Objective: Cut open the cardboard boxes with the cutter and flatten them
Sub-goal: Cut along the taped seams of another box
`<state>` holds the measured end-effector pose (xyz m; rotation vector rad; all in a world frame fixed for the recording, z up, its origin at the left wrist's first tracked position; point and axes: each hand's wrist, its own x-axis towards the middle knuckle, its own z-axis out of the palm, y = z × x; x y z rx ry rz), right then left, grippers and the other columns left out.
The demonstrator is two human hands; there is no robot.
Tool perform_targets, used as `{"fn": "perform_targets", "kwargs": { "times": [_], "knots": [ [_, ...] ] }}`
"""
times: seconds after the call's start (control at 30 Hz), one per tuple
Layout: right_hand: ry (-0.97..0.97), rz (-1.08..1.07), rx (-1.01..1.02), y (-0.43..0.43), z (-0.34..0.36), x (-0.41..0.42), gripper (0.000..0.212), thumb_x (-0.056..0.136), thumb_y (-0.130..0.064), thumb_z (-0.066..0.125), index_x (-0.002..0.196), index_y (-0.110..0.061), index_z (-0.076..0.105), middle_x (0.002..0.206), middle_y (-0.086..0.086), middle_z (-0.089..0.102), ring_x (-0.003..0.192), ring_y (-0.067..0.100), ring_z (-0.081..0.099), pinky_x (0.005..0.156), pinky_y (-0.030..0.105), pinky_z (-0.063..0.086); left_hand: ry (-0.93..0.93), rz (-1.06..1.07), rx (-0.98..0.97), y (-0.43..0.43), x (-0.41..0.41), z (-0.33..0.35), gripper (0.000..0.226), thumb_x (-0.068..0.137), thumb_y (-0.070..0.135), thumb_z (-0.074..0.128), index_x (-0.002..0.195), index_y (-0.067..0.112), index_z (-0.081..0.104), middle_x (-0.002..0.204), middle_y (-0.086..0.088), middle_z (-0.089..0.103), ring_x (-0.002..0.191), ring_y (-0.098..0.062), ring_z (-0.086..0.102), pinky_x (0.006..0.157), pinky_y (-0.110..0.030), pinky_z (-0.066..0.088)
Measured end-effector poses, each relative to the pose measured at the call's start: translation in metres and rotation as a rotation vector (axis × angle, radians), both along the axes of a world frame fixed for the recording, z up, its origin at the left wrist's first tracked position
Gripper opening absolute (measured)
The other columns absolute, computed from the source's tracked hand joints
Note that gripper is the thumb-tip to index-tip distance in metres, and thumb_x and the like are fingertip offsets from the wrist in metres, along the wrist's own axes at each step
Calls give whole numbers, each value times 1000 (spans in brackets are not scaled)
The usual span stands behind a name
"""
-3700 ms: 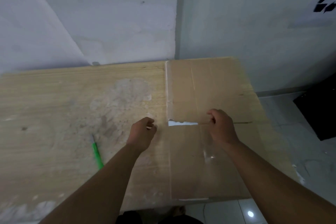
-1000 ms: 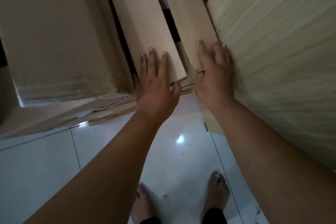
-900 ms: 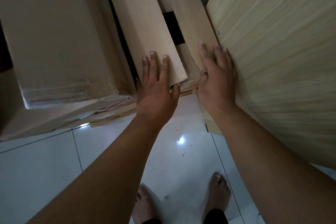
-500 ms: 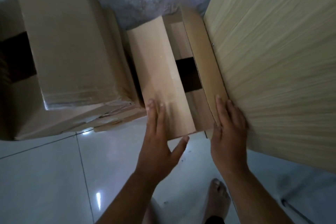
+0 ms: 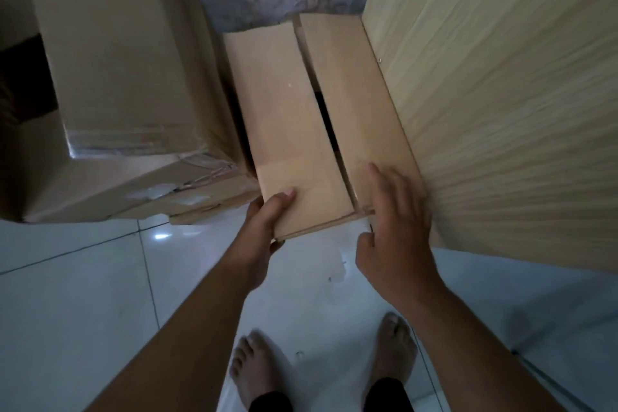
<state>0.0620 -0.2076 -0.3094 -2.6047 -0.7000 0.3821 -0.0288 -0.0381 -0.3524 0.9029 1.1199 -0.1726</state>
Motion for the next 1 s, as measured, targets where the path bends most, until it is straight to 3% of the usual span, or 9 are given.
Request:
{"fn": "perform_targets", "kwargs": {
  "times": [0.1,0.2,0.3,0.47,0.53,0.63,0.77,1.0],
  "knots": [
    [12,180,-82,-6,18,-10,112,63,-12,58,158,-38,4,166,4,9,155,24,-1,122,54,8,9,-47,-19,5,-1,27,81,69,59,73,139,24,56,122,0,69,102,-15,65,81,-30,48],
    [-53,300,-167,-17,32,-16,114,69,-24,72,159,-38,3,168,5,-2,154,27,-9,122,58,6,40,-84,-16,4,-3,55,67,75,60,76,130,24,61,113,-1,71,99,-18,64,83,-33,48],
    [-168,311,-215,-24,54,-28,119,68,-39,83,160,-35,7,168,11,0,154,34,-3,121,60,10,98,-120,-63,7,-6,86,45,84,58,71,116,27,68,104,-3,74,97,-22,64,84,-37,48],
    [-401,330,-153,-22,98,-44,112,70,-30,84,160,-30,17,164,21,15,152,43,10,118,64,14,168,-215,-203,16,-15,145,63,78,67,70,123,23,68,113,-15,73,95,-32,67,77,-41,52],
    [-467,351,-146,-21,120,-48,101,77,-26,77,160,-28,19,162,24,20,150,45,13,117,65,16,177,-230,-259,17,-20,170,68,78,68,67,128,21,67,125,-17,68,96,-34,66,74,-41,55],
    [-530,364,-163,-20,157,-60,90,82,-20,67,159,-25,21,155,24,32,147,47,22,117,64,18,186,-252,-308,17,-31,211,71,80,69,64,131,20,65,129,-18,66,99,-37,65,72,-42,57],
    [-549,367,-124,-20,211,-76,78,81,-18,62,155,-20,35,139,23,49,133,46,42,115,62,24,229,-277,-245,15,-48,267,74,80,72,60,129,16,66,123,-20,65,99,-38,64,72,-44,58],
    [-572,349,-34,-9,309,-90,82,70,-18,68,149,-15,44,131,23,48,124,46,48,114,61,26,181,-383,-111,26,-70,377,85,81,85,50,128,17,67,127,-17,68,108,-37,68,75,-53,61]
  ]
}}
